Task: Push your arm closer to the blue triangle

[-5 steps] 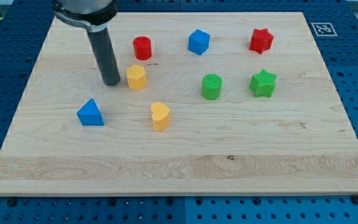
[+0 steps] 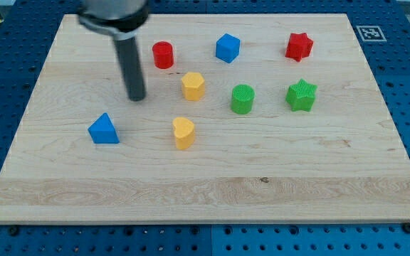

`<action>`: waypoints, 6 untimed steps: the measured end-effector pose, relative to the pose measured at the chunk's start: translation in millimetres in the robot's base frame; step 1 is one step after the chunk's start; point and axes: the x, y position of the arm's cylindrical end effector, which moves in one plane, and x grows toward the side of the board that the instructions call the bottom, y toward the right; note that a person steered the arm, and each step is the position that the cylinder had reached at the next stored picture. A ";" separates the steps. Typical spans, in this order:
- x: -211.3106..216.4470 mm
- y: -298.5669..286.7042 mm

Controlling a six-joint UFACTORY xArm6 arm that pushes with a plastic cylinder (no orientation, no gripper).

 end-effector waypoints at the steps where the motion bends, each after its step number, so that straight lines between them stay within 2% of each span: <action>1: 7.1 -59.0; 2: 33.5 -79.5; 4: 67.5 -78.7; 6: 71.6 -54.5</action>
